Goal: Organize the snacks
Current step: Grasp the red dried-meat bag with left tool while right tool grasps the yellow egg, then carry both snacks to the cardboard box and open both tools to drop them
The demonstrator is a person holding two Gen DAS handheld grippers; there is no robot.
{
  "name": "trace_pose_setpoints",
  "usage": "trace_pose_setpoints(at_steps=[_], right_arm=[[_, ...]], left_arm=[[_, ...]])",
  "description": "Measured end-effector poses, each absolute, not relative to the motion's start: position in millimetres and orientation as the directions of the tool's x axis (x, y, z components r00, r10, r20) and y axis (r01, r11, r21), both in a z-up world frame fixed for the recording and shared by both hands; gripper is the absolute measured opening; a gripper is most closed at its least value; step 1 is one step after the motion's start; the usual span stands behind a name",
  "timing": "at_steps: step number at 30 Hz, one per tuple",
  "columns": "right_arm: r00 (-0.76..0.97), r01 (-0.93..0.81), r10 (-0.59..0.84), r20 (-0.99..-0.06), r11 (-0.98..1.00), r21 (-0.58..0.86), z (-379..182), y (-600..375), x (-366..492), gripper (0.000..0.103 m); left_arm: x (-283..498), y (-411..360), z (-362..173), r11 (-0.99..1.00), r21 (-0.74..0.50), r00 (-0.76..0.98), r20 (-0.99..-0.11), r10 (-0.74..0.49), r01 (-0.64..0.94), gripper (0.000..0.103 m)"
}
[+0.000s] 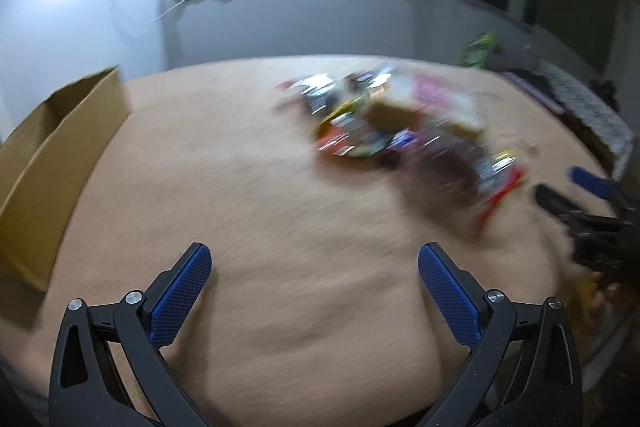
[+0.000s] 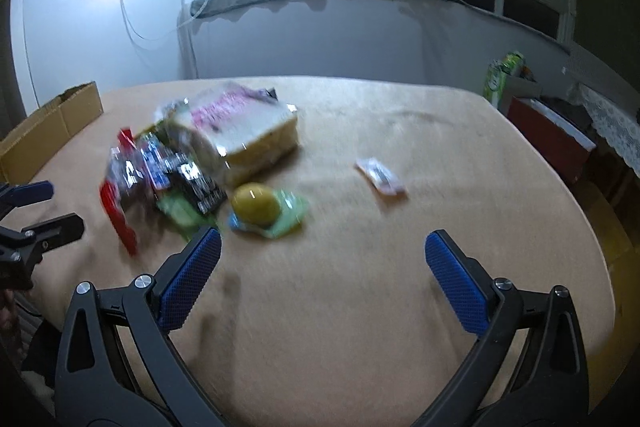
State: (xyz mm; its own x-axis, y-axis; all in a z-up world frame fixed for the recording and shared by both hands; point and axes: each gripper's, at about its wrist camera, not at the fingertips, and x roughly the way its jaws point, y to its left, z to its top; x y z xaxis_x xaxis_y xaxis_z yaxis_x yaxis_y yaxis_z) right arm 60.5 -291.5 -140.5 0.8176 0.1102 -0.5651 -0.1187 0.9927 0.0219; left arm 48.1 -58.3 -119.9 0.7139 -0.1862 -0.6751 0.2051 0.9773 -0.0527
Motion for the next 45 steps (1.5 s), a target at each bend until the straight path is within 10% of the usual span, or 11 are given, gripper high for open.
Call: trace_pose_setpoints(at_steps=[8, 18, 45], right_arm=[[0.789, -0.178, 0.18, -0.587, 0.982, 0.062, -148, -282, 83, 0.077], [0.763, -0.253, 0.237, -0.601, 0.966, 0.061, -156, -273, 87, 0.043], [0.816, -0.194, 0.25, -0.52, 0.968, 0.161, -115, -284, 59, 0.038]], left_arm=[[77, -99, -100, 0.942, -0.089, 0.709, -0.637, -0.303, 0.323, 0.102], [86, -105, -116, 0.919, -0.155, 0.622, -0.694, -0.362, 0.362, 0.064], [51, -48, -87, 0.935, -0.201, 0.701, -0.62, -0.353, 0.292, 0.052]])
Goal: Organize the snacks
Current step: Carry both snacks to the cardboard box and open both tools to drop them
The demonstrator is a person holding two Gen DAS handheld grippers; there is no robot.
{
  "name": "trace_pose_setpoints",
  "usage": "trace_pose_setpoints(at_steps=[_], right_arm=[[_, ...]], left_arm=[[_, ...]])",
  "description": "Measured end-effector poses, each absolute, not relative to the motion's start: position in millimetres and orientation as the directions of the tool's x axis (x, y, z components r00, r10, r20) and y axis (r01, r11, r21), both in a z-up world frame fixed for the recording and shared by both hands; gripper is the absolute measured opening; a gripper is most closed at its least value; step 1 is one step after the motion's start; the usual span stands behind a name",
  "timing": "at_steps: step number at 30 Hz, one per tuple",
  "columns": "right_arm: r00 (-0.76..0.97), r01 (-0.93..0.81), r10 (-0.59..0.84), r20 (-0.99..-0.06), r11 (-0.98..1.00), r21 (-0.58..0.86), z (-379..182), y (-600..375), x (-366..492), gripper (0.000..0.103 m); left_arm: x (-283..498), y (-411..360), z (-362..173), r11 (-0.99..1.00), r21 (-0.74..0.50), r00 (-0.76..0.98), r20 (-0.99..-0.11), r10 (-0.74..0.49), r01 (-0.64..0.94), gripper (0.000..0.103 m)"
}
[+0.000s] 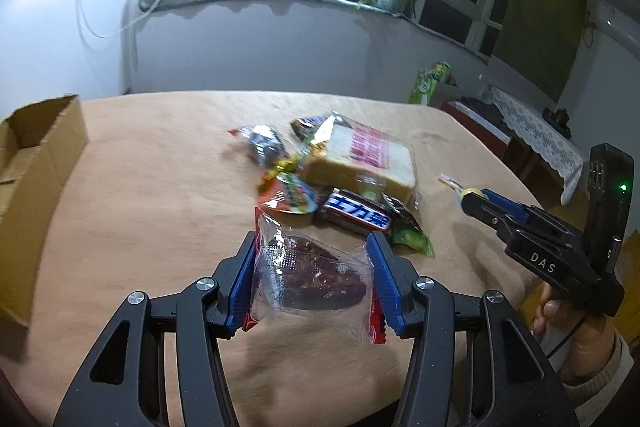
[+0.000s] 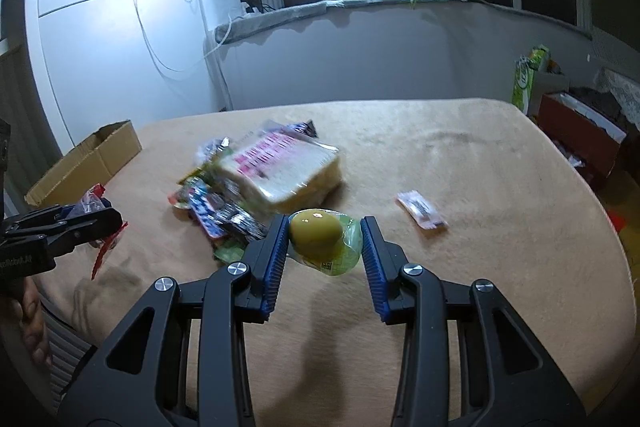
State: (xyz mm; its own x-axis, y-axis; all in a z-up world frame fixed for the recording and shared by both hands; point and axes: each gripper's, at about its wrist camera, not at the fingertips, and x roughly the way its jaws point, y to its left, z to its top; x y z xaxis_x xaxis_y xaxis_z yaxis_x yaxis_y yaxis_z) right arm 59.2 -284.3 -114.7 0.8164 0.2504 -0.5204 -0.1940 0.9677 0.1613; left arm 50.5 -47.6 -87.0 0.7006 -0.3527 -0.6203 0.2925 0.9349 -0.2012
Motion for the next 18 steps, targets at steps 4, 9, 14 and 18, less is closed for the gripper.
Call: trace_pose_setpoints(at_steps=[4, 9, 14, 18], right_arm=[[0.82, -0.218, 0.261, -0.509, 0.965, 0.144, -101, -266, 59, 0.038], [0.817, -0.259, 0.286, -0.5, 0.958, 0.125, -86, -236, 60, 0.038], [0.812, -0.31, 0.316, -0.492, 0.946, 0.097, -69, -195, 63, 0.038], [0.798, -0.36, 0.346, -0.494, 0.93, 0.072, -61, -157, 68, 0.038]], left_arm=[[44, -26, -78, 0.945, -0.202, 0.731, -0.599, -0.328, 0.259, 0.052], [35, 8, -67, 0.956, -0.206, 0.773, -0.564, -0.29, 0.208, 0.052], [27, 55, -58, 0.962, -0.233, 0.81, -0.531, -0.248, 0.141, 0.052], [24, 92, -52, 0.964, -0.251, 0.834, -0.509, -0.213, 0.094, 0.052]])
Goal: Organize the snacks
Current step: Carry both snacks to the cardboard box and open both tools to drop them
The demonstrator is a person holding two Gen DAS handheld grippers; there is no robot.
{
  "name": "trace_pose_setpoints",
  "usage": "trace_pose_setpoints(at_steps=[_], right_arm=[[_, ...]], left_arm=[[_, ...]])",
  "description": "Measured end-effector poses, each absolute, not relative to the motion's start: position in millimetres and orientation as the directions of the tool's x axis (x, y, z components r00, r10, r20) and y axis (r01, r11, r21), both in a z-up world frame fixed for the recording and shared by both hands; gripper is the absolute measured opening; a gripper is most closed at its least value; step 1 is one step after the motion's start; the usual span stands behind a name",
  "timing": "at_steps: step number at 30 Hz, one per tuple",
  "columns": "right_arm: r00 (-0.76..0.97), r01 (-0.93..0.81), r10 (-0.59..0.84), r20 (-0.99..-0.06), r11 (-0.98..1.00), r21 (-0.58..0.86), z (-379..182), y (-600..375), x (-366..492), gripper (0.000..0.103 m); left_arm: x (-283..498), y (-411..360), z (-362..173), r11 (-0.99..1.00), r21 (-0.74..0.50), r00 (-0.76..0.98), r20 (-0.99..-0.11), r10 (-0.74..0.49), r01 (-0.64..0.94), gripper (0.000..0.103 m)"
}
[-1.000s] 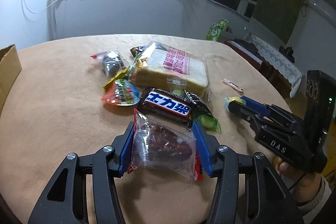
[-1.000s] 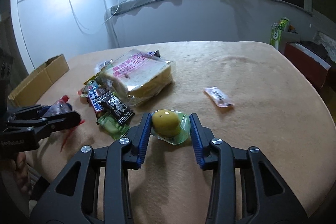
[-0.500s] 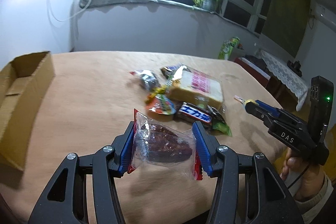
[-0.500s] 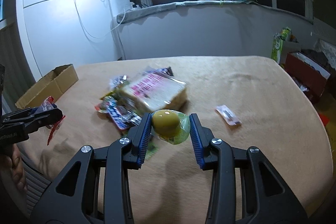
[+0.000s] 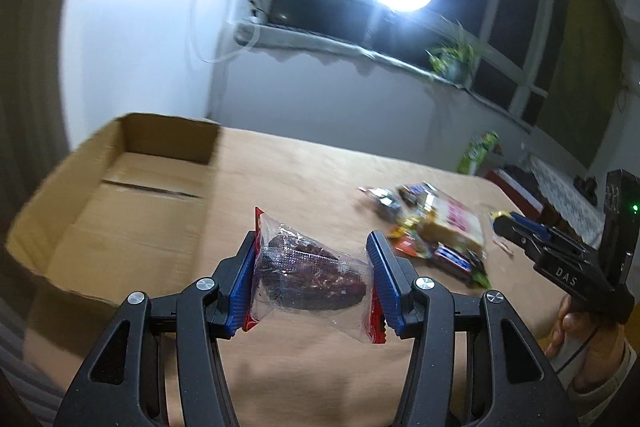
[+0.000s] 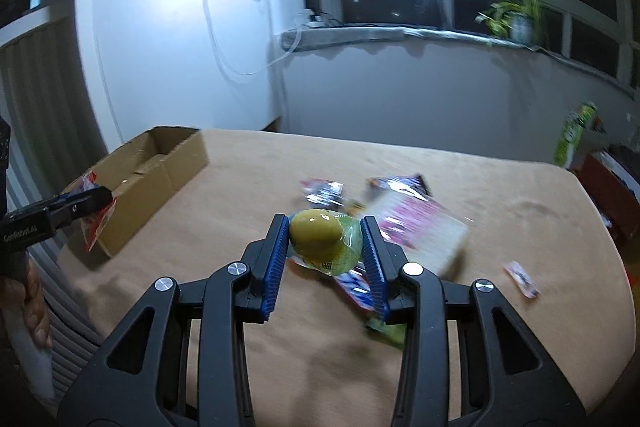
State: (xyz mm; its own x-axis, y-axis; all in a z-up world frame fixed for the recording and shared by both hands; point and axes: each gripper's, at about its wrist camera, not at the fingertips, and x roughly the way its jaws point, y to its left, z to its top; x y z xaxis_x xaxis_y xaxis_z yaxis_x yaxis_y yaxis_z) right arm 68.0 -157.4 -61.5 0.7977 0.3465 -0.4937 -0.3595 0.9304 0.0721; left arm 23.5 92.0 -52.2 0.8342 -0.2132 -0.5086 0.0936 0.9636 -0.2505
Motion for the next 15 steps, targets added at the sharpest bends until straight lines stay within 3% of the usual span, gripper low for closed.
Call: trace_pose_setpoints(at_steps=[15], right_arm=[[0.643, -0.653, 0.58, -0.5, 0.756, 0.039, -55, 35, 102, 0.038]], left_arm=[[34, 213, -60, 0.955, -0.273, 0.863, -0.504, -0.043, -0.112, 0.053]])
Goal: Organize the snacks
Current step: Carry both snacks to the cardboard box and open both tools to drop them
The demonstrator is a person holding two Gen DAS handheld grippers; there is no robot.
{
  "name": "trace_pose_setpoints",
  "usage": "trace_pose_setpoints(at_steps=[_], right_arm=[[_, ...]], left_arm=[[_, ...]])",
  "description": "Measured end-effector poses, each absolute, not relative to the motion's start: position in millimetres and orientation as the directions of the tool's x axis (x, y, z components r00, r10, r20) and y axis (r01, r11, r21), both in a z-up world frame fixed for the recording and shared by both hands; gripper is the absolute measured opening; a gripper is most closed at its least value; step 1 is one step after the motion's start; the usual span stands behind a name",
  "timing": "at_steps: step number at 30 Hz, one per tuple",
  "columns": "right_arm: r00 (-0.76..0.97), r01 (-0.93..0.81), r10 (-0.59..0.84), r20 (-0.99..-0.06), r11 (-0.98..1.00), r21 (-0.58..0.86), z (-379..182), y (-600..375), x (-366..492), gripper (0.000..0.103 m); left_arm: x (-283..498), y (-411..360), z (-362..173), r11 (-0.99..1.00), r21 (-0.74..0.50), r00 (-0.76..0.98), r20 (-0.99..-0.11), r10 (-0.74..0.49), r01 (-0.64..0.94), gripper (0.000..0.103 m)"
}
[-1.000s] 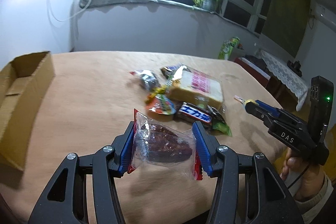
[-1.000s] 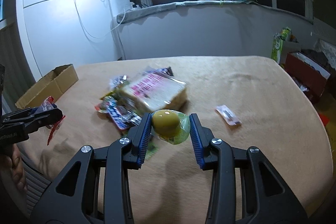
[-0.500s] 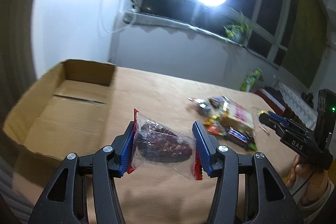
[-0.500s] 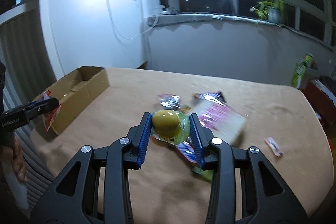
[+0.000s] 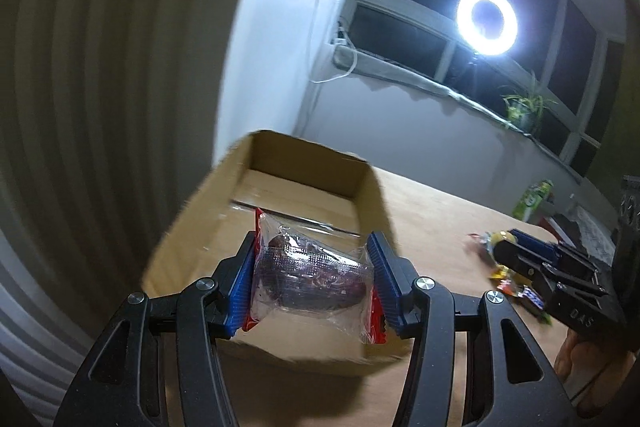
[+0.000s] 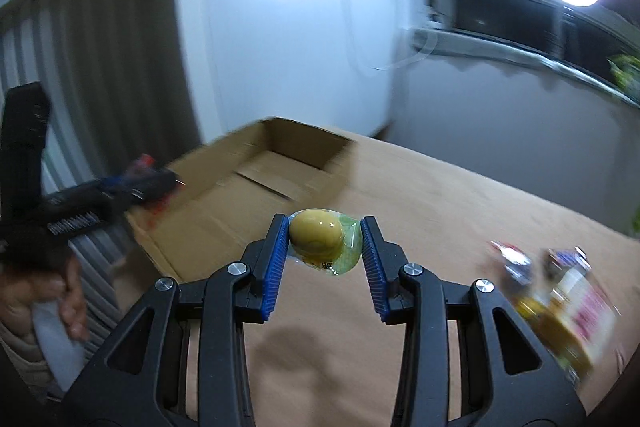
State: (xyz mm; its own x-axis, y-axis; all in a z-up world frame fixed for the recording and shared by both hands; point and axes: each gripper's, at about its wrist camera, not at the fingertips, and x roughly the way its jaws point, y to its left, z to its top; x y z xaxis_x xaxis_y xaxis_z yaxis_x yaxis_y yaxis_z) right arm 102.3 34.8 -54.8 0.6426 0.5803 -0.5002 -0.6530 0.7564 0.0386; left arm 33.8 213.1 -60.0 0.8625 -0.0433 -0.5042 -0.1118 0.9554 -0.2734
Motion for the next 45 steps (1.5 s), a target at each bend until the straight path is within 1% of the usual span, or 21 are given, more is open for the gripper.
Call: trace_pose_setpoints(at_steps=[3, 8, 9, 10, 11, 12, 13, 16, 29, 31, 33, 38, 45], right_arm=[[0.616, -0.695, 0.618, -0.488, 0.718, 0.033, -50, 68, 115, 0.038], [0.59, -0.73, 0.651, -0.477, 0.683, 0.03, -46, 103, 133, 0.04], [0.572, -0.742, 0.656, -0.493, 0.67, 0.03, -51, 110, 138, 0.047], [0.563, -0.744, 0.649, -0.512, 0.667, 0.027, -54, 114, 142, 0.052], [0.567, -0.738, 0.64, -0.518, 0.674, 0.024, -57, 116, 143, 0.058], [0.575, -0.732, 0.644, -0.504, 0.681, 0.035, -59, 115, 142, 0.062], [0.577, -0.73, 0.65, -0.494, 0.682, 0.044, -59, 112, 139, 0.068], [0.598, -0.716, 0.638, -0.485, 0.697, 0.033, -59, 104, 132, 0.07], [0.647, -0.675, 0.61, -0.458, 0.738, 0.03, -49, 58, 85, 0.074], [0.666, -0.663, 0.601, -0.442, 0.749, 0.019, -47, 50, 75, 0.081], [0.676, -0.653, 0.593, -0.437, 0.757, 0.017, -48, 42, 66, 0.085], [0.658, -0.635, 0.586, -0.472, 0.769, 0.069, -65, 21, 49, 0.085], [0.647, -0.603, 0.544, -0.534, 0.794, 0.077, -97, -9, 31, 0.085]], left_arm=[[43, 223, -66, 0.957, -0.261, 0.848, -0.529, -0.036, -0.123, 0.054], [43, 228, -65, 0.961, -0.23, 0.845, -0.534, 0.006, -0.152, 0.057], [43, 227, -65, 0.963, -0.219, 0.842, -0.539, 0.017, -0.159, 0.058], [42, 228, -64, 0.964, -0.21, 0.841, -0.54, 0.028, -0.166, 0.06], [41, 230, -63, 0.964, -0.203, 0.842, -0.539, 0.038, -0.173, 0.068], [40, 232, -61, 0.964, -0.194, 0.843, -0.536, 0.051, -0.182, 0.078], [39, 231, -59, 0.964, -0.18, 0.844, -0.531, 0.071, -0.195, 0.079], [37, 229, -52, 0.967, -0.138, 0.849, -0.516, 0.113, -0.213, 0.079], [20, 214, -32, 0.974, -0.109, 0.868, -0.481, 0.123, -0.199, 0.08], [17, 209, -28, 0.975, -0.103, 0.871, -0.475, 0.125, -0.196, 0.08], [15, 203, -24, 0.977, -0.097, 0.874, -0.47, 0.123, -0.19, 0.08], [6, 185, -21, 0.984, -0.091, 0.88, -0.466, 0.095, -0.155, 0.081], [11, 157, -27, 0.993, -0.088, 0.869, -0.495, 0.025, -0.079, 0.081]])
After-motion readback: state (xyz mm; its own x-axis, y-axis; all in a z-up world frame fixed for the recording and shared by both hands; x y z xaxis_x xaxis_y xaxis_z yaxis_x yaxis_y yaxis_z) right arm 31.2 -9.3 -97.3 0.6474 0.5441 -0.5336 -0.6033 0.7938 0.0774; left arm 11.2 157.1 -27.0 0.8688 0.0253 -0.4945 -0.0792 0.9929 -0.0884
